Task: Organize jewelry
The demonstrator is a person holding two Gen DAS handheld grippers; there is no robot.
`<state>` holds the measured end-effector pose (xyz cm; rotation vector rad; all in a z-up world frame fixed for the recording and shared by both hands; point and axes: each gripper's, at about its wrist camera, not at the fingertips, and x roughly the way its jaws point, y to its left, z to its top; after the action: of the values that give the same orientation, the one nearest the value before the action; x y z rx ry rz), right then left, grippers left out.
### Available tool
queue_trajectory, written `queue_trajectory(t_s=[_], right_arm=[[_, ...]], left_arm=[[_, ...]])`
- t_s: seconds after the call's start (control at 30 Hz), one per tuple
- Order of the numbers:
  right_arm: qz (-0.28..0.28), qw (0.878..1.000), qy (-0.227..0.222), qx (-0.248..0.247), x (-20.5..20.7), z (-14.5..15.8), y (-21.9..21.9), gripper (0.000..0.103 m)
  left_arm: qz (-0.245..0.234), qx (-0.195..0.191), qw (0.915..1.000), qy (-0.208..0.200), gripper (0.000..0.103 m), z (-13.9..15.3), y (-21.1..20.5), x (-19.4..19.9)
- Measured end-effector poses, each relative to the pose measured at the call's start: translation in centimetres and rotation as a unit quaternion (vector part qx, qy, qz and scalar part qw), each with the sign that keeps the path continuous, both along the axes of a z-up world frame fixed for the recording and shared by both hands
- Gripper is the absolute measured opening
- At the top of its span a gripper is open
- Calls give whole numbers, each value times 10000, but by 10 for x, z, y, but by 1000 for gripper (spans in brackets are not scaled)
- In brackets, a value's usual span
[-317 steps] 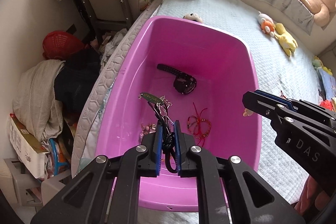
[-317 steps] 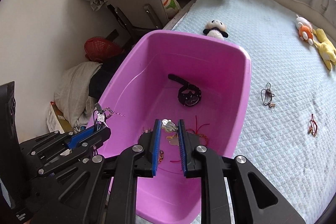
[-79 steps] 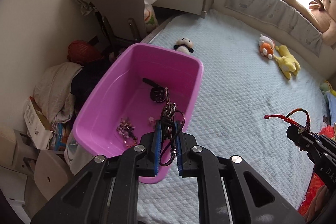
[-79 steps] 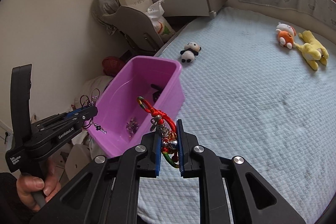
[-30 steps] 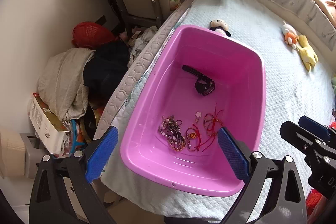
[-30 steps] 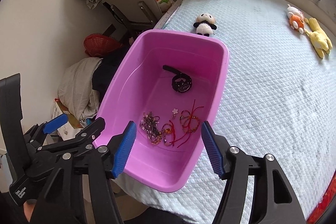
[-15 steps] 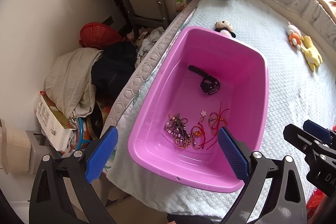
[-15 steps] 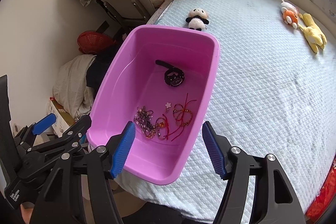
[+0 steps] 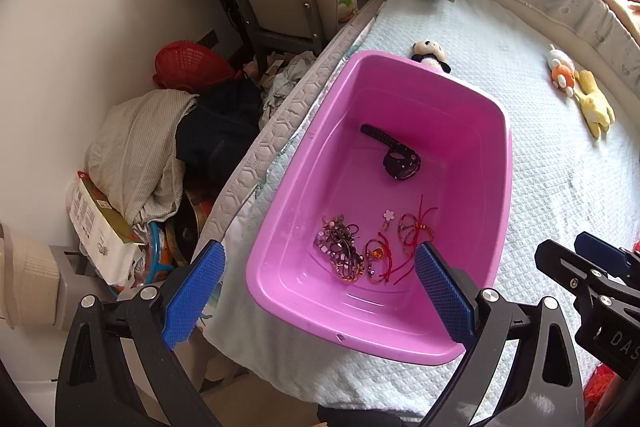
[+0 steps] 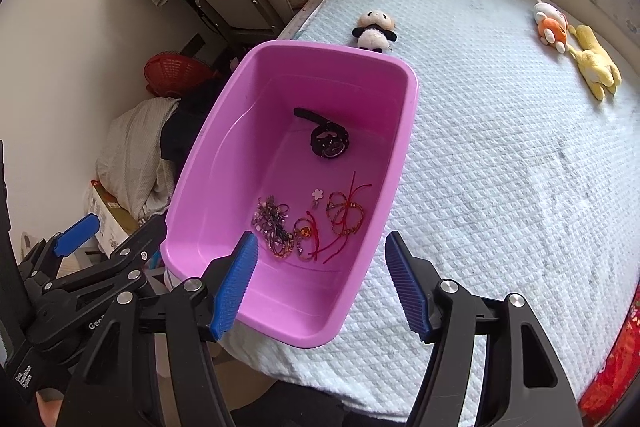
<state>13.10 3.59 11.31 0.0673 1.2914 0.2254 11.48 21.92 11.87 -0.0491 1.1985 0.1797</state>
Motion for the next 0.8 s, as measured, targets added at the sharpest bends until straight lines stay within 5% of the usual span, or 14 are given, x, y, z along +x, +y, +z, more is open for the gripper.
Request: queue_trajectory(t_s=[0.8], right_arm=[[26,10000,47,-26,1,-2,3,63]], left_arm=[[-5,29,10000,24,94,-2,-2,-1]])
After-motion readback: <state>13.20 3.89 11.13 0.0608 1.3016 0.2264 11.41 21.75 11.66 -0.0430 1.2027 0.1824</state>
